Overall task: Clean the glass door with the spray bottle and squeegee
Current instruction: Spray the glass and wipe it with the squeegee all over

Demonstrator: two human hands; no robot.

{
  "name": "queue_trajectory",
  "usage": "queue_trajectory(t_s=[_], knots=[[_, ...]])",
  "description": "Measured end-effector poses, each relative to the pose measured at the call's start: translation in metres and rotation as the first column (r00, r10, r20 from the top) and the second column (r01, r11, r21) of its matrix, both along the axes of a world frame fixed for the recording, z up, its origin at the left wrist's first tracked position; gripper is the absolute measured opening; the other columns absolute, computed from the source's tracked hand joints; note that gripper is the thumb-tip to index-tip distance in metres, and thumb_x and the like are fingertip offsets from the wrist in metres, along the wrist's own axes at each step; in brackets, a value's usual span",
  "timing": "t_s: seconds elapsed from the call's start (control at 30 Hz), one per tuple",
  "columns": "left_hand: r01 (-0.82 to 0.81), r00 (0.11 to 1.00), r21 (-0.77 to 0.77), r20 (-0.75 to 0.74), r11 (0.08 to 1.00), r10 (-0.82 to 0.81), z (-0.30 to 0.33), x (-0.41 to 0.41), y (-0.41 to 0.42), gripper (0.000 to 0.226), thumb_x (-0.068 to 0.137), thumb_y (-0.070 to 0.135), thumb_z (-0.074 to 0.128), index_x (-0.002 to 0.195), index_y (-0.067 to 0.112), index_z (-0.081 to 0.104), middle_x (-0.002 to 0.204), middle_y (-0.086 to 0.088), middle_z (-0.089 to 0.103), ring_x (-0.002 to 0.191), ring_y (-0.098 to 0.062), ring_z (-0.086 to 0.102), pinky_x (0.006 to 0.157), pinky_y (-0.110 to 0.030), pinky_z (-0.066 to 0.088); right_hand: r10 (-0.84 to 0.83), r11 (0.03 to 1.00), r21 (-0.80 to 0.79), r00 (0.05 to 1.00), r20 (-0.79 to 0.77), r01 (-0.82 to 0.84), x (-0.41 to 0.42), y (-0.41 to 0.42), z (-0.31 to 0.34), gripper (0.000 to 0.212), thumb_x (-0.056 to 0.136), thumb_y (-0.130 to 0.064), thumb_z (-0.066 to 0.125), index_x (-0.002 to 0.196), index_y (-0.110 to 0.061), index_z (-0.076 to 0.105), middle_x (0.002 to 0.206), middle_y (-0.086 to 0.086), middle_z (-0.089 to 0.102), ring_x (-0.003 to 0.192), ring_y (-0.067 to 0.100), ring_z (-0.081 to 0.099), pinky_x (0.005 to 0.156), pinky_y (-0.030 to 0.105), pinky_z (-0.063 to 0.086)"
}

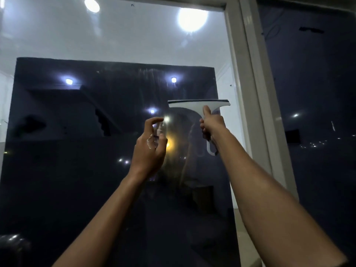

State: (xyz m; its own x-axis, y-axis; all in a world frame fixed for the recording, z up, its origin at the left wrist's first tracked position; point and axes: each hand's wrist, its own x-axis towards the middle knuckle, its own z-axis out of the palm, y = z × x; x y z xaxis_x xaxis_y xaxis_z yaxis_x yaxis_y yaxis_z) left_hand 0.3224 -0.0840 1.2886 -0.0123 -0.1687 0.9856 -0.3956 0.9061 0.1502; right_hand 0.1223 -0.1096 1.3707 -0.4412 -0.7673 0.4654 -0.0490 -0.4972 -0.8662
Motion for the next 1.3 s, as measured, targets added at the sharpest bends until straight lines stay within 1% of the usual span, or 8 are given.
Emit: queue_trajectory(t_s=[0.1,0.3,0.5,0.67,0.77,0.87,1.07,1.3], knots=[[0.042,0.999,0.055,-0.003,0.998,-0.042,-0.028,-0.007,-0.008,0.032,0.101,0.012,0.05,0.131,0.024,0.048,0.073,-0.005,0.062,0.062,-0.025,0.062,0.061,-0.05,0.056,-0.026,0.999,0.044,0.999,-0.024,0.027,0.002,-0.002,-0.065,0.058,0.096,-0.066,0.044,0.071,-0.016,0.06,0.044,-0.006,0.051,0.033,0.01,0.042,0.041,0.02,0.034],[0.095,0.995,0.146,0.012,0.985,-0.098,-0.099,-0.02,-0.016,0.034,0.1,0.023,0.051,0.133,0.027,0.048,0.094,-0.005,0.067,0.078,-0.019,0.067,0.071,-0.049,0.057,-0.045,0.988,0.144,0.999,-0.028,0.048,0.018,0.006,-0.223,0.061,0.097,-0.064,0.044,0.063,-0.015,0.059,0.043,-0.006,0.051,0.033,0.006,0.043,0.039,0.022,0.032],[0.099,0.994,0.255,0.012,0.962,-0.106,-0.155,-0.019,-0.014,0.036,0.102,0.018,0.049,0.132,0.037,0.044,0.078,0.001,0.062,0.064,-0.013,0.06,0.062,-0.043,0.055,0.014,0.921,0.388,0.999,0.052,-0.033,0.025,0.029,-0.333,0.06,0.1,-0.059,0.042,0.062,-0.013,0.051,0.043,-0.002,0.041,0.032,0.011,0.032,0.038,0.019,0.024],[0.099,0.995,0.331,-0.044,0.938,-0.089,-0.195,-0.019,0.0,0.041,0.101,0.011,0.052,0.131,0.037,0.046,0.067,0.003,0.057,0.055,-0.01,0.053,0.056,-0.04,0.048,-0.024,0.886,0.463,1.0,0.014,0.015,0.021,0.049,-0.391,0.063,0.1,-0.057,0.045,0.057,-0.012,0.054,0.044,0.001,0.048,0.036,0.014,0.04,0.047,0.025,0.031],[0.085,0.996,0.359,-0.03,0.929,-0.08,-0.217,-0.016,0.008,0.039,0.101,0.011,0.052,0.13,0.037,0.047,0.062,0.004,0.053,0.052,-0.009,0.049,0.053,-0.034,0.043,-0.098,0.883,0.448,0.989,-0.111,0.138,0.019,0.06,-0.406,0.065,0.102,-0.054,0.044,0.054,-0.012,0.057,0.044,0.0,0.054,0.041,0.014,0.05,0.054,0.028,0.04],[0.053,0.999,0.382,-0.021,0.923,-0.048,-0.236,-0.011,0.014,0.038,0.101,0.013,0.052,0.129,0.038,0.048,0.061,0.006,0.052,0.051,-0.007,0.047,0.053,-0.028,0.041,-0.134,0.934,0.319,0.986,-0.097,0.159,0.021,0.059,-0.382,0.063,0.101,-0.055,0.043,0.057,-0.013,0.056,0.041,-0.003,0.052,0.035,0.008,0.047,0.044,0.022,0.036],[0.037,0.997,0.448,-0.075,0.893,-0.003,-0.261,0.001,0.018,0.036,0.1,0.01,0.053,0.129,0.032,0.05,0.072,-0.004,0.062,0.058,-0.02,0.057,0.058,-0.04,0.049,-0.117,0.985,0.13,0.993,0.013,0.114,0.036,0.027,-0.299,0.06,0.1,-0.058,0.045,0.058,-0.016,0.057,0.042,-0.005,0.053,0.034,0.006,0.048,0.036,0.018,0.034],[0.012,0.995,0.423,-0.098,0.906,0.032,-0.299,0.003,0.021,0.034,0.095,0.021,0.052,0.126,0.035,0.052,0.084,0.011,0.064,0.066,-0.014,0.063,0.062,-0.034,0.052,-0.11,0.946,0.305,0.994,-0.006,0.106,0.049,0.022,-0.405,0.063,0.099,-0.059,0.043,0.055,-0.016,0.053,0.042,-0.004,0.049,0.036,0.007,0.045,0.04,0.021,0.034]])
